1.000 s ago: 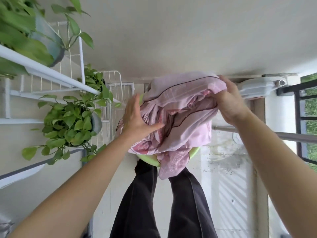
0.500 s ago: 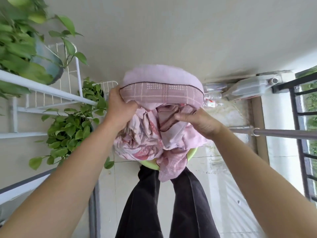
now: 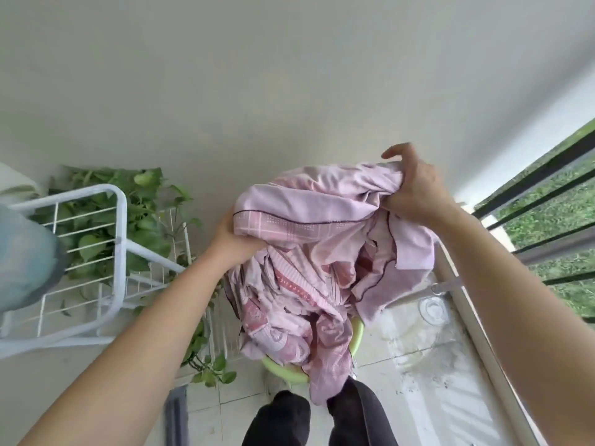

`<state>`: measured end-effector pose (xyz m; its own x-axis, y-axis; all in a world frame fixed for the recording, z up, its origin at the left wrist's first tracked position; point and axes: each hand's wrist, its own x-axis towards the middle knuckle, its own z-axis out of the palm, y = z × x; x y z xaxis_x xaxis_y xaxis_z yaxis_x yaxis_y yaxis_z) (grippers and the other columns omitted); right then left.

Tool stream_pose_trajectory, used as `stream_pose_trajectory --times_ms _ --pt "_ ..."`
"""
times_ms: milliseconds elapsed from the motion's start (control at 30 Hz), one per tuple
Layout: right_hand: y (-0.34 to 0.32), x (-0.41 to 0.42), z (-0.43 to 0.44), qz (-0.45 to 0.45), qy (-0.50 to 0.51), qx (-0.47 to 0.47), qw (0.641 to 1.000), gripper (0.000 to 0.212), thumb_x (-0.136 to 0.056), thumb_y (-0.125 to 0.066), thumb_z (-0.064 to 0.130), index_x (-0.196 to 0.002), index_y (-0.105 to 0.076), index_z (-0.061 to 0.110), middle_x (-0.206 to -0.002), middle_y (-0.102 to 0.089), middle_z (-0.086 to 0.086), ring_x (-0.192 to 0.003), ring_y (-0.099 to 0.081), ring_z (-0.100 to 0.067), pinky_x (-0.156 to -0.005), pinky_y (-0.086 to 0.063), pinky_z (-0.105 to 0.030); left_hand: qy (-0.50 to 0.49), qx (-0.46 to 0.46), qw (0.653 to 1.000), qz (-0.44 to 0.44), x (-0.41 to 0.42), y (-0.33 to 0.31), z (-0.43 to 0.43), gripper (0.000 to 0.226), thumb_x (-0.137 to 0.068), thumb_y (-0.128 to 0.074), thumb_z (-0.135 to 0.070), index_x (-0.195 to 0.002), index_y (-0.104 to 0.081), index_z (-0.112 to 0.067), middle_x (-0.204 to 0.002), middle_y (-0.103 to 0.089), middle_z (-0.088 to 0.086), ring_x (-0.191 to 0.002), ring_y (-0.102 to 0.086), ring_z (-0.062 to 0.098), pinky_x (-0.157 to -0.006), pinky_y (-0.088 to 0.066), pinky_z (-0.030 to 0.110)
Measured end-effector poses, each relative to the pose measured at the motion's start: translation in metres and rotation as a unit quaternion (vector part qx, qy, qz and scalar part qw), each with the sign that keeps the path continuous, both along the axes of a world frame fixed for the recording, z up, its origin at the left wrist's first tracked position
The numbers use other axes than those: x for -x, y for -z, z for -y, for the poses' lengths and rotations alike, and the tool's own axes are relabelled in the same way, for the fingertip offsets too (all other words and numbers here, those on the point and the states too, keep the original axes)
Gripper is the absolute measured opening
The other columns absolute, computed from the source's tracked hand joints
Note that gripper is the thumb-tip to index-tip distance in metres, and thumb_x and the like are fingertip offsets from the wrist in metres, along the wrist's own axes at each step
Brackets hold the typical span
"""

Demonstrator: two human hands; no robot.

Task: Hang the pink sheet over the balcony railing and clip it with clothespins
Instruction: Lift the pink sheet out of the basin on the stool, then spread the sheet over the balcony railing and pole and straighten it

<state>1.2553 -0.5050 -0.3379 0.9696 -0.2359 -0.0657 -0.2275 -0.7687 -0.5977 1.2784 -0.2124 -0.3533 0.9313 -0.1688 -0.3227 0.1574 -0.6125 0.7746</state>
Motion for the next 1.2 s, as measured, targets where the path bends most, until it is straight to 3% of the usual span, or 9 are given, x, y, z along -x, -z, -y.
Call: stream_pose_trajectory --times_ms 133,300,433,567,700,867,967,1067,1200 --pt "-0.071 0.035 0.013 -0.016 -0.025 0.126 0.992 0.094 -0.066 -0.075 0.037 -0.149 -0.031 0.029 -0.125 -0.064 -0.011 -0.114 -0.06 -0.033 -0.092 -0.042 -0.035 0.033 0.028 0.993 0.108 -0.002 -0.079 0.011 0.033 -0.066 -0.075 -0.031 -0.093 -0.061 -0.02 -0.094 -0.067 -0.004 -0.095 -0.063 0.018 -0.076 -0.05 0.028" --pt "-0.146 0.082 0.017 -0.037 0.008 0.137 0.99 0.133 -0.041 -0.072 0.084 -0.152 -0.013 0.04 -0.122 -0.042 -0.002 -0.124 -0.038 -0.022 -0.109 -0.016 -0.037 0.125 0.2 0.947 0.219 0.009 -0.195 0.046 0.043 -0.047 -0.067 -0.045 -0.085 -0.058 -0.027 -0.092 -0.063 -0.009 -0.086 -0.059 0.006 -0.078 -0.049 0.026" --pt "-0.184 0.103 -0.01 0.077 -0.044 0.035 0.995 0.116 -0.056 -0.085 0.067 -0.151 -0.026 0.038 -0.152 -0.031 0.007 -0.146 -0.021 -0.023 -0.121 -0.017 -0.048 0.18 0.266 0.898 0.302 0.023 -0.257 0.085 0.045 -0.07 -0.068 -0.027 -0.094 -0.052 0.008 -0.084 -0.051 -0.009 -0.068 -0.046 -0.01 -0.069 -0.041 0.009" --pt "-0.22 0.137 -0.04 0.14 -0.011 -0.164 0.976 0.071 -0.065 -0.093 0.025 -0.124 -0.057 0.039 -0.122 -0.061 0.019 -0.118 -0.056 0.001 -0.109 -0.043 -0.03 0.213 0.327 0.868 0.306 0.052 -0.318 0.116 0.023 -0.066 -0.051 -0.042 -0.087 -0.045 -0.034 -0.085 -0.047 -0.015 -0.082 -0.054 -0.007 -0.08 -0.047 0.017" --pt "-0.264 0.168 -0.018 0.166 0.108 -0.068 0.978 0.042 -0.067 -0.091 0.027 -0.098 -0.062 0.034 -0.097 -0.064 0.012 -0.094 -0.062 -0.009 -0.092 -0.051 -0.03 0.288 0.21 0.835 0.42 0.058 -0.356 0.123 0.034 -0.074 -0.063 -0.03 -0.089 -0.035 -0.02 -0.076 -0.043 -0.017 -0.061 -0.044 -0.007 -0.06 -0.035 0.02" --pt "-0.326 0.199 0.057 0.22 0.217 0.135 0.941 0.022 -0.068 -0.072 0.035 -0.067 -0.06 0.017 -0.064 -0.063 0.002 -0.068 -0.062 -0.022 -0.051 -0.045 -0.025 0.342 -0.009 0.806 0.483 0.054 -0.384 0.107 0.081 -0.066 -0.077 -0.034 -0.136 -0.038 -0.023 -0.106 -0.066 0.007 -0.097 -0.062 0.029 -0.084 -0.049 0.039" --pt "-0.346 0.21 0.069 0.178 0.166 0.244 0.939 0.024 -0.069 -0.069 0.041 -0.078 -0.058 0.022 -0.074 -0.065 0.0 -0.073 -0.061 -0.026 -0.06 -0.048 -0.034 0.318 -0.026 0.796 0.514 0.06 -0.383 0.114 0.054 -0.072 -0.072 -0.021 -0.12 -0.046 -0.024 -0.101 -0.064 0.008 -0.095 -0.062 0.033 -0.077 -0.049 0.038" --pt "-0.346 0.228 0.085 0.046 0.053 0.205 0.976 0.044 -0.06 -0.074 0.063 -0.091 -0.065 0.033 -0.093 -0.068 0.006 -0.09 -0.065 -0.019 -0.08 -0.056 -0.037 0.265 -0.022 0.802 0.535 0.074 -0.39 0.129 0.04 -0.075 -0.066 -0.011 -0.109 -0.047 -0.019 -0.092 -0.064 0.006 -0.085 -0.06 0.033 -0.067 -0.045 0.036" --pt "-0.336 0.26 0.103 0.098 -0.048 -0.042 0.993 0.064 -0.067 -0.085 0.041 -0.126 -0.06 0.034 -0.119 -0.068 0.009 -0.112 -0.064 -0.014 -0.099 -0.052 -0.038 0.239 -0.044 0.796 0.554 0.092 -0.393 0.149 0.038 -0.074 -0.068 -0.017 -0.105 -0.045 -0.019 -0.085 -0.064 0.007 -0.076 -0.058 0.033 -0.061 -0.047 0.039"
